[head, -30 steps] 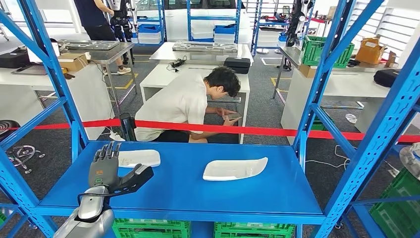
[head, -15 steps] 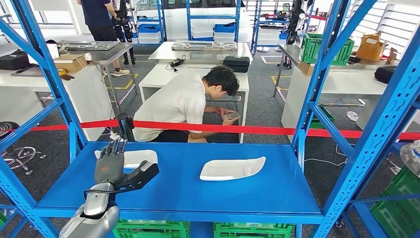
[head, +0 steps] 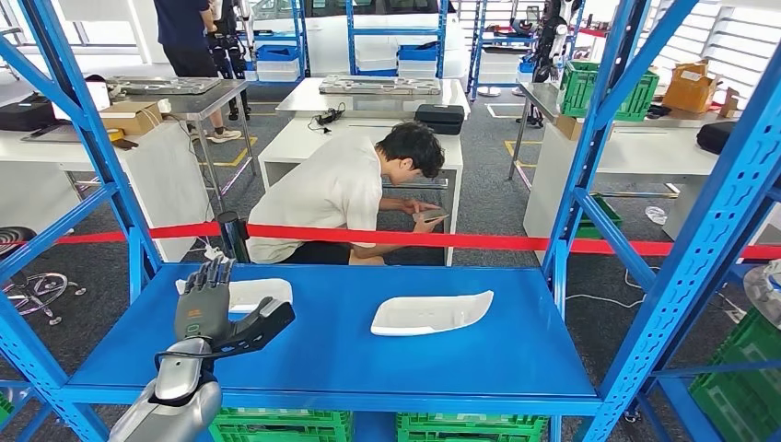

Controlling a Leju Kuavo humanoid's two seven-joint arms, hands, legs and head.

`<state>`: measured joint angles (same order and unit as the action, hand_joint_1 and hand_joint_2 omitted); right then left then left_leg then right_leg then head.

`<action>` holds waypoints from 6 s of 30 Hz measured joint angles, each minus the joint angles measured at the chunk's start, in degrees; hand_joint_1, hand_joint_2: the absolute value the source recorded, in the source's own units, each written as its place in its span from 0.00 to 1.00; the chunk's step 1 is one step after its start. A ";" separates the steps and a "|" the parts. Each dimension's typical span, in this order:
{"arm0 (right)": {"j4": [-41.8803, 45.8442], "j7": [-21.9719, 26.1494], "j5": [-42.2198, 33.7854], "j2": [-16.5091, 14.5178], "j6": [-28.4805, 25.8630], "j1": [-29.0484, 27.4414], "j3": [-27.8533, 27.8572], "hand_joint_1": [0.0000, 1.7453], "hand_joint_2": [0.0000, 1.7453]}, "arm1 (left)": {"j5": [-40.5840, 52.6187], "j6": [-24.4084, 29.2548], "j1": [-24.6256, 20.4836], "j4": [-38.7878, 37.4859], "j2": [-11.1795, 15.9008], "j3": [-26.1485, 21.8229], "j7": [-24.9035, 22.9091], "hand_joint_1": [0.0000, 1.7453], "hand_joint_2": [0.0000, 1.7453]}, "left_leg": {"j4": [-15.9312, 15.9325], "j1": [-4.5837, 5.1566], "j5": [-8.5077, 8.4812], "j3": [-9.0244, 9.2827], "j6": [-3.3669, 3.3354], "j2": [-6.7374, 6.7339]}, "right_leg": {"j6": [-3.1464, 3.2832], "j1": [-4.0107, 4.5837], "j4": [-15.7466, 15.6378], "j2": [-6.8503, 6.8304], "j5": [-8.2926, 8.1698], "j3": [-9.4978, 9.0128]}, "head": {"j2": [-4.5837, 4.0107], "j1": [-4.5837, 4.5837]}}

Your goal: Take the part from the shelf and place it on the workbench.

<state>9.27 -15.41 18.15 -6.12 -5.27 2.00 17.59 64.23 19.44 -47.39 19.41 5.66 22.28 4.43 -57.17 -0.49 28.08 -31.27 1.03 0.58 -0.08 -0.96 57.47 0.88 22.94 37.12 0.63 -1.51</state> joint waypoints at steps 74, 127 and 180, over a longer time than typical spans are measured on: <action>0.03 0.09 2.19 -0.17 0.52 0.02 0.15 0.00 0.00 | -10.18 -24.80 3.69 -0.43 3.39 -7.73 11.30 0.00 1.00 | -0.82 0.99 -4.11 -4.83 -1.11 0.26 | 0.66 0.68 -1.10 -0.66 8.81 -9.38 | 0.00 0.04; 0.02 0.09 2.77 -0.13 1.04 0.00 1.96 0.00 0.00 | -1.00 -21.21 5.21 1.34 2.03 -1.32 10.10 1.00 1.00 | -0.71 0.97 -4.11 -4.65 -1.09 0.25 | 0.73 0.69 -1.07 -0.64 8.87 -9.44 | 0.00 0.04; 0.02 0.09 4.40 -0.13 1.16 0.01 3.98 0.00 0.00 | 1.01 -24.48 5.36 -0.42 1.84 -0.28 3.88 0.00 1.00 | -0.70 0.97 -4.11 -4.64 -1.09 0.27 | 0.73 0.70 -1.06 -0.66 8.88 -9.49 | 0.00 0.04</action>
<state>9.29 -15.32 22.56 -6.25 -4.11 2.01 21.57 65.24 -5.03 -42.03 18.99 7.50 21.99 8.31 -57.87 0.48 23.96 -35.91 -0.06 0.85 0.66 -0.26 56.41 0.23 31.81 27.63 0.63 -1.46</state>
